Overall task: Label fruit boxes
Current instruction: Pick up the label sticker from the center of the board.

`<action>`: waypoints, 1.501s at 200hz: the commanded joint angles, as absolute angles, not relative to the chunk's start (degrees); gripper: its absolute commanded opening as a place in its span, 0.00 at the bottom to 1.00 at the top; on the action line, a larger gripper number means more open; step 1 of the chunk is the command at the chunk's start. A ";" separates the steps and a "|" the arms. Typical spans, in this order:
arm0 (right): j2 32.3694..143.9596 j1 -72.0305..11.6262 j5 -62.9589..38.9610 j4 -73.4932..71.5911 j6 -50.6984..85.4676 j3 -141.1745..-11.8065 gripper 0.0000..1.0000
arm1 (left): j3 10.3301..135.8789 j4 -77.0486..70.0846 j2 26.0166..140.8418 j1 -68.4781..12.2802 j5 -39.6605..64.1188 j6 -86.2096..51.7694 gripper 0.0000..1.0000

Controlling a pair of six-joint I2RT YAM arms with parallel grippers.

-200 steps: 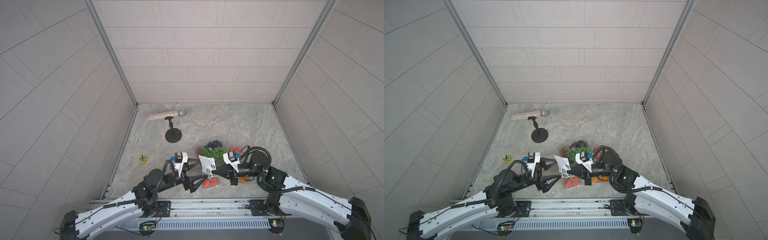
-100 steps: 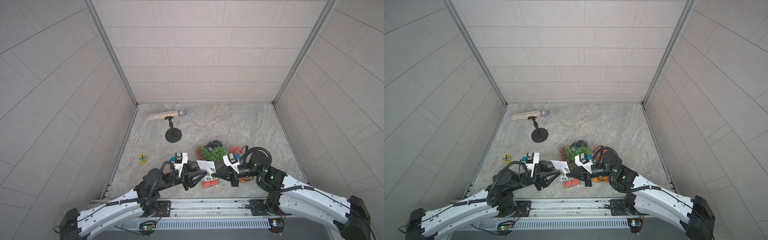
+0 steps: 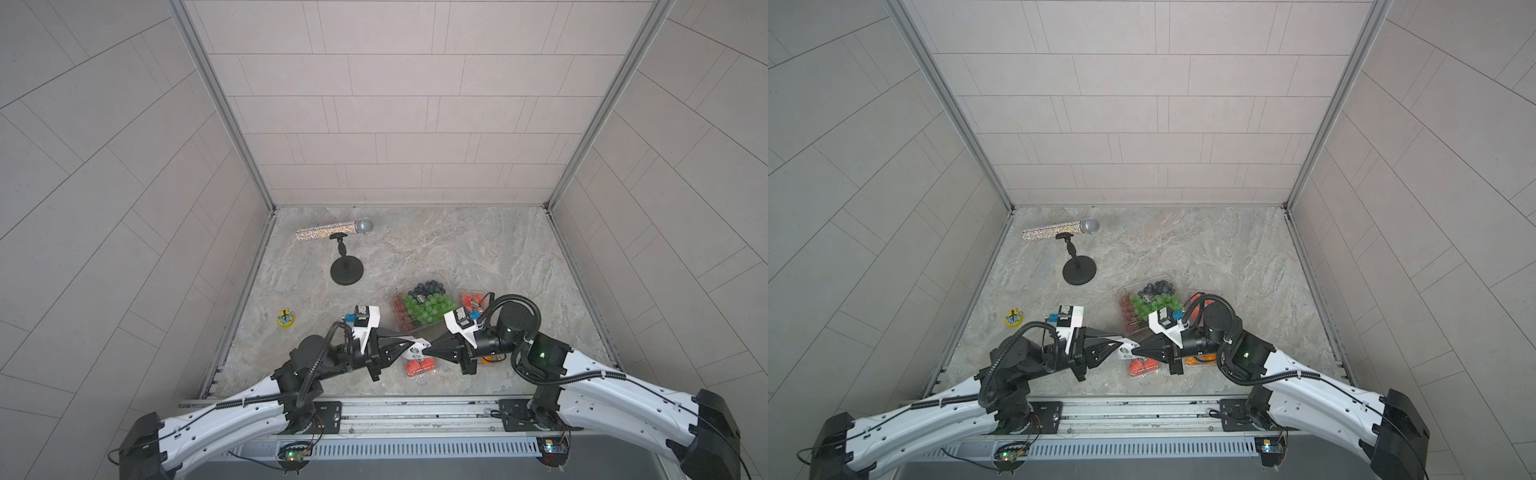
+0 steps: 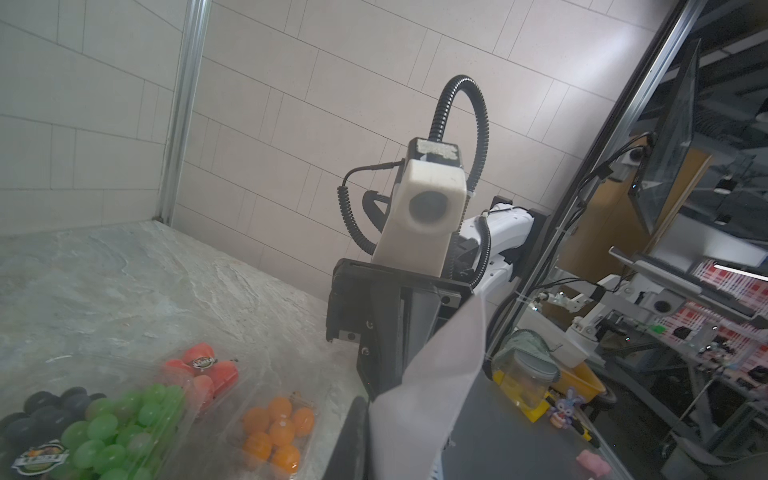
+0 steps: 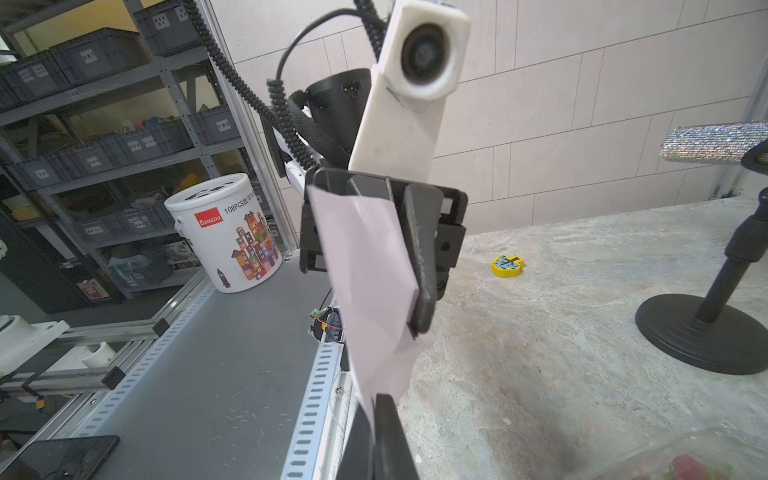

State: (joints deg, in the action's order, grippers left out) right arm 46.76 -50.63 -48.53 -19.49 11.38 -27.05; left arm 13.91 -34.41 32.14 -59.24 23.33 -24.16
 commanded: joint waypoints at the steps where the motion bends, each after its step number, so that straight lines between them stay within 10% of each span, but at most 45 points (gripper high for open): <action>1: 46.04 -50.73 -47.99 -19.61 10.48 -26.62 0.00 | 15.34 -33.85 30.39 -59.22 23.00 -23.43 0.06; 45: 45.42 -50.72 -46.52 -18.59 10.02 -26.65 0.00 | 15.64 -28.39 27.33 -59.21 20.61 -22.69 0.08; 83: 45.42 -50.76 -49.54 -21.03 11.78 -26.46 0.00 | 14.48 -28.08 24.84 -59.18 21.71 -20.85 0.82; 135: 47.61 -51.13 -53.97 -24.04 14.12 -26.56 0.00 | 15.29 -35.76 31.89 -59.16 26.73 -20.30 0.88; 271: 47.51 -51.11 -52.79 -22.50 13.54 -26.88 0.00 | 15.50 -34.90 30.11 -59.14 26.74 -20.04 0.04; 300: 46.16 -51.07 -48.57 -18.55 11.81 -27.39 0.47 | 15.73 -32.34 28.44 -59.13 25.68 -20.21 0.00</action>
State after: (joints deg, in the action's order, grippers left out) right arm 48.05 -50.92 -51.53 -21.56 13.78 -26.96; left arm 13.93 -33.76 30.11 -59.27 25.87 -20.12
